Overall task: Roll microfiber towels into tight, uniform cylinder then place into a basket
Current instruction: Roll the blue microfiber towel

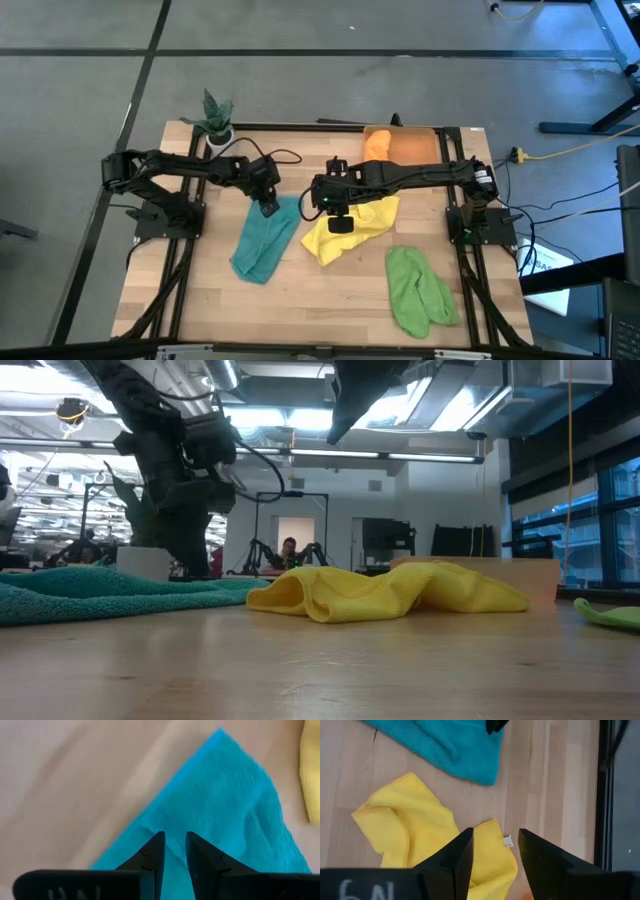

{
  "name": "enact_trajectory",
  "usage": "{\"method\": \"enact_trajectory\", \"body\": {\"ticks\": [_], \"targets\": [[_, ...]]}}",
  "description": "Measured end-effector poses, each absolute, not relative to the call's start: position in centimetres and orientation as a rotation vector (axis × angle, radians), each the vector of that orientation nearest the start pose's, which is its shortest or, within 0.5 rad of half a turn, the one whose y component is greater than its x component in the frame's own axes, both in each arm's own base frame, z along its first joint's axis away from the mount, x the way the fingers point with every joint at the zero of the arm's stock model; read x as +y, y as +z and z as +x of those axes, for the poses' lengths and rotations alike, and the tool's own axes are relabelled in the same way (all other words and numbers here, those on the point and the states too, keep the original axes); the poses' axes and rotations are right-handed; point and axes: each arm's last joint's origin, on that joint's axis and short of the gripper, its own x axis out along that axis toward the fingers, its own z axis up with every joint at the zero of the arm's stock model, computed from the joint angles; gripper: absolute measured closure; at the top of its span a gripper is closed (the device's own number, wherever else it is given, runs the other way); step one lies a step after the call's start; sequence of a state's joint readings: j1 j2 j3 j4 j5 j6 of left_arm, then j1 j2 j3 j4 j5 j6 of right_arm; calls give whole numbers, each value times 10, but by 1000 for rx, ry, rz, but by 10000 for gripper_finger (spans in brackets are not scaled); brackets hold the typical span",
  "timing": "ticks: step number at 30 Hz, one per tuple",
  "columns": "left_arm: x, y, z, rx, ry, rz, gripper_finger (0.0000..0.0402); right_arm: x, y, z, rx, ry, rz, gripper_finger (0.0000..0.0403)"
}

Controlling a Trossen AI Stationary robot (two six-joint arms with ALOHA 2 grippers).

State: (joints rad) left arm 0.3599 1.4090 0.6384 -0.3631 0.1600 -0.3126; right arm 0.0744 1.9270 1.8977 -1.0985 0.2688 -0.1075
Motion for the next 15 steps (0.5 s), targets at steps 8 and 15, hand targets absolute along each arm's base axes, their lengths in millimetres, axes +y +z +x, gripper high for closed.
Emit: {"method": "enact_trajectory", "body": {"ticks": [8, 15], "targets": [[81, 138, 227, 1096, 369, -567, 333, 23, 317, 400, 1118, -88, -273, 246], [82, 137, 226, 1100, 388, -545, 333, 23, 317, 400, 1117, -88, -273, 246]]}}
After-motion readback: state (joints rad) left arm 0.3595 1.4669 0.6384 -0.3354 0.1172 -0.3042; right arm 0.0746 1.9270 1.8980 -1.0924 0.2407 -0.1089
